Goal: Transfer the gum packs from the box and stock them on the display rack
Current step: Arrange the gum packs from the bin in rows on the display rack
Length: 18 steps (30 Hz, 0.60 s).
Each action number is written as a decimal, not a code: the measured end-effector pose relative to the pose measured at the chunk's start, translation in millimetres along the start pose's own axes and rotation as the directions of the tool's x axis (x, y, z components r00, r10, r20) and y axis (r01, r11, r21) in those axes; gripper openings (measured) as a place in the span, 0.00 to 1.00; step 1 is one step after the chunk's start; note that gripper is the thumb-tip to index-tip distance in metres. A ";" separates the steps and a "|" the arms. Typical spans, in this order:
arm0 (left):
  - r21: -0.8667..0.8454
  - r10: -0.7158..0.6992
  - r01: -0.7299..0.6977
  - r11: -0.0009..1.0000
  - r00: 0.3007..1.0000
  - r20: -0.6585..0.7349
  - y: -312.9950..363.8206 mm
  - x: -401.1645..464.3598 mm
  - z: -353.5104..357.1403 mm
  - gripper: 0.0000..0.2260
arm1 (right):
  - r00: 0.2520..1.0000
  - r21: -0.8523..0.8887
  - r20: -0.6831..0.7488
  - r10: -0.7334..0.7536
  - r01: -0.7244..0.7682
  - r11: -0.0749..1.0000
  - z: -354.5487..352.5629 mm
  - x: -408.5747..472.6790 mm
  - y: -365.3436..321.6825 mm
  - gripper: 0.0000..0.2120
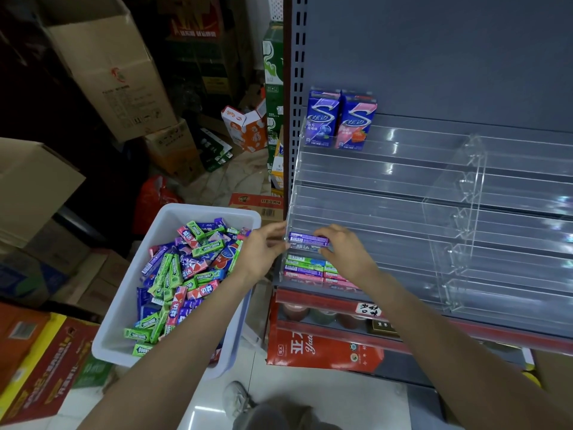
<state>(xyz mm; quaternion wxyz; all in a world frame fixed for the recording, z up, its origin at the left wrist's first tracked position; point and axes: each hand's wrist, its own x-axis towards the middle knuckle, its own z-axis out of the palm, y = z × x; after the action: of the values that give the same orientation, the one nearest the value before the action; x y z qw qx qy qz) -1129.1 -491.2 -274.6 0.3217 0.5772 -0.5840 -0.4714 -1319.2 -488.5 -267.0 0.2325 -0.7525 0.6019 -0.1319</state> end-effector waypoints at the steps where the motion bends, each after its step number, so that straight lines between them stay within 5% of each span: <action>1: 0.008 0.001 -0.001 1.000 1.000 -0.009 0.5 0.2 -0.1 0.20 | 1.000 -0.001 0.010 0.001 -0.001 1.000 -1.3 -0.3 0.0 0.18; 9: 0.083 0.036 -0.030 0.996 0.996 -0.079 3.9 -14.8 -10.5 0.12 | 0.999 0.004 0.036 0.020 -0.020 1.000 -10.7 -4.6 -3.0 0.18; 18: 0.135 0.057 -0.064 0.989 0.997 0.049 1.5 -3.2 -9.0 0.20 | 0.998 -0.066 -0.043 0.041 -0.044 0.997 -2.8 -4.6 -11.9 0.15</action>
<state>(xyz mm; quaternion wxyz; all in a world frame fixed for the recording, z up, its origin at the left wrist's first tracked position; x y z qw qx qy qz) -1120.9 -489.9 -269.5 0.2824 0.5691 -0.6393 -0.4333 -1311.6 -482.5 -258.2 0.1976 -0.7440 0.6265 -0.1222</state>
